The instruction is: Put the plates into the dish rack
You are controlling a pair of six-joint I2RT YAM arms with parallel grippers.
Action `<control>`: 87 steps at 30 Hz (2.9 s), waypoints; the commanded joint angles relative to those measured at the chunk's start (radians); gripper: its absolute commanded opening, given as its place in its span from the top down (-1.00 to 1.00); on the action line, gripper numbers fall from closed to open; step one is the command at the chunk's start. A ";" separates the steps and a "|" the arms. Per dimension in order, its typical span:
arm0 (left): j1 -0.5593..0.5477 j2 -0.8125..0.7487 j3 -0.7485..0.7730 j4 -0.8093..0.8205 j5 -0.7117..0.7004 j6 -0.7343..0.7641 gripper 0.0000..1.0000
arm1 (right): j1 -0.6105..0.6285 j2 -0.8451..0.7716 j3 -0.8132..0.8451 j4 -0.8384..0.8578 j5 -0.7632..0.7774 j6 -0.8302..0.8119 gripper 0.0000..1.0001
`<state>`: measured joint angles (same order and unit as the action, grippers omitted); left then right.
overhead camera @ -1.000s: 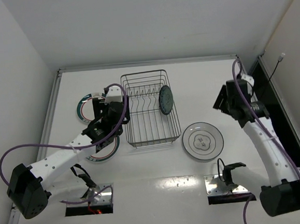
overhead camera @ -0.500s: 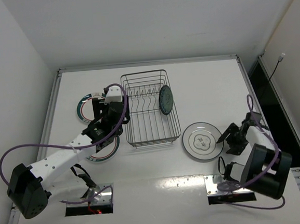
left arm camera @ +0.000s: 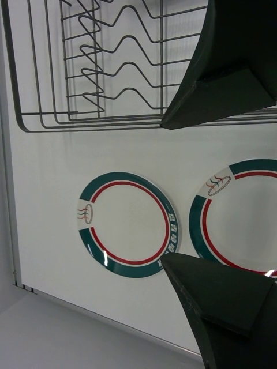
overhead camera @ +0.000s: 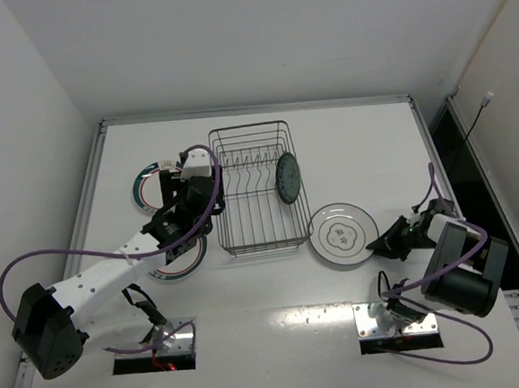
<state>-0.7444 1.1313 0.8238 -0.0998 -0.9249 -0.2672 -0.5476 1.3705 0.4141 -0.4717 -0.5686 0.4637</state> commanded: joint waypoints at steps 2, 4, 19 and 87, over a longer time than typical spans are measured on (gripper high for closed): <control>0.007 0.005 0.040 0.018 -0.020 -0.006 -0.72 | 0.000 -0.156 0.087 -0.028 0.162 0.015 1.00; 0.007 0.005 0.040 0.018 -0.020 -0.006 -0.72 | 0.009 -0.253 0.190 -0.092 0.220 0.042 1.00; 0.007 0.015 0.049 0.009 -0.020 -0.015 -0.72 | 0.501 -0.375 0.794 -0.123 0.734 0.326 1.00; 0.007 0.024 0.049 0.009 -0.020 -0.015 -0.72 | 1.290 0.517 1.510 -0.406 1.308 -0.002 0.09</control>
<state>-0.7444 1.1568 0.8295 -0.1112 -0.9249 -0.2714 0.7311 2.0109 1.8679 -0.8074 0.7517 0.4358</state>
